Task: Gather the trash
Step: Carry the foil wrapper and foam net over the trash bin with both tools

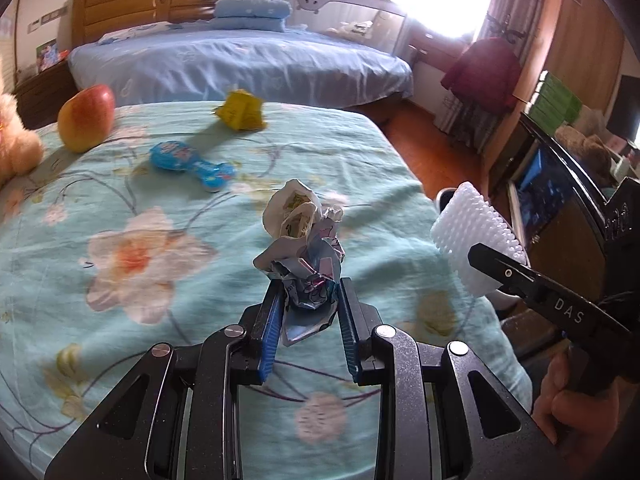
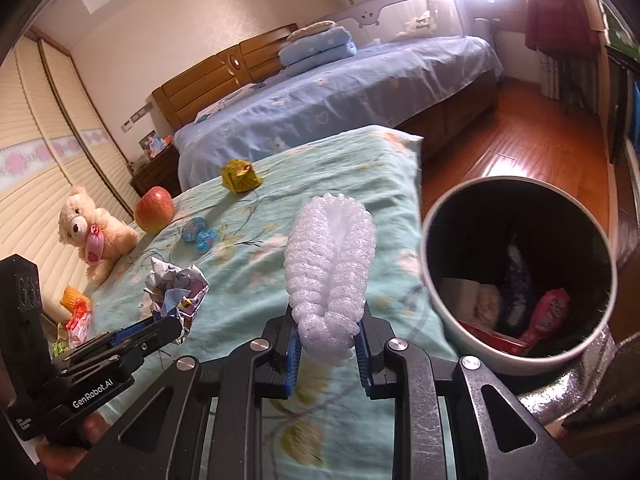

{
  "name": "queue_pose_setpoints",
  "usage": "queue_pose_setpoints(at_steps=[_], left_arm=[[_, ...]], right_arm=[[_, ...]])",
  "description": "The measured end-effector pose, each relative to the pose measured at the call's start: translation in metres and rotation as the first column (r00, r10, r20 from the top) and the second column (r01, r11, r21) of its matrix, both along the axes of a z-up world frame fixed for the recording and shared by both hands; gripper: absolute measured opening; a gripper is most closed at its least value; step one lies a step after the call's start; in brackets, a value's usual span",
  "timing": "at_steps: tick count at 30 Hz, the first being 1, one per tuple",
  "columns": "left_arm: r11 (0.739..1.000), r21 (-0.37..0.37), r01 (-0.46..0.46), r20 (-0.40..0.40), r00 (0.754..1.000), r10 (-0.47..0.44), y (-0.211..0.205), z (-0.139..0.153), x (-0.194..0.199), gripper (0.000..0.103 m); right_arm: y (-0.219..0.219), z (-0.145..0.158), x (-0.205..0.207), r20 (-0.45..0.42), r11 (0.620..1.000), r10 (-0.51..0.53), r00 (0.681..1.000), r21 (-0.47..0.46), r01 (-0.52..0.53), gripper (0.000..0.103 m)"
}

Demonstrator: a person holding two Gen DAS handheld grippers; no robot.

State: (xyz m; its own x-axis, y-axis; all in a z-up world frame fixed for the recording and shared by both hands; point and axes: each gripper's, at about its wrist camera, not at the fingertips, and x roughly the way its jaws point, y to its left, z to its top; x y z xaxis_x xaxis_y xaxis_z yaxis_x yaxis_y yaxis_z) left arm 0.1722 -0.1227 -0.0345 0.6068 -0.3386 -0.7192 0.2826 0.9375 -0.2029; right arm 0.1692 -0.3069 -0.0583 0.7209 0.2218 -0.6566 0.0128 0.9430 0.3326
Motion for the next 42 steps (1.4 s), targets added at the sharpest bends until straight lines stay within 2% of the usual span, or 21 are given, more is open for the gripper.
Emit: queue_pose_setpoints(at_steps=[14, 42], left_arm=[[0.996, 0.026, 0.086, 0.002, 0.996, -0.086, -0.051, 0.001, -0.006, 0.025], [0.982, 0.064, 0.179, 0.003, 0.984, -0.179, -0.11, -0.001, -0.011, 0.025]], right_arm=[[-0.046, -0.001, -0.02, 0.004, 0.996, -0.086, 0.996, 0.0, 0.086, 0.023], [-0.103, -0.008, -0.037, -0.003, 0.982, -0.186, 0.982, 0.021, 0.186, 0.023]])
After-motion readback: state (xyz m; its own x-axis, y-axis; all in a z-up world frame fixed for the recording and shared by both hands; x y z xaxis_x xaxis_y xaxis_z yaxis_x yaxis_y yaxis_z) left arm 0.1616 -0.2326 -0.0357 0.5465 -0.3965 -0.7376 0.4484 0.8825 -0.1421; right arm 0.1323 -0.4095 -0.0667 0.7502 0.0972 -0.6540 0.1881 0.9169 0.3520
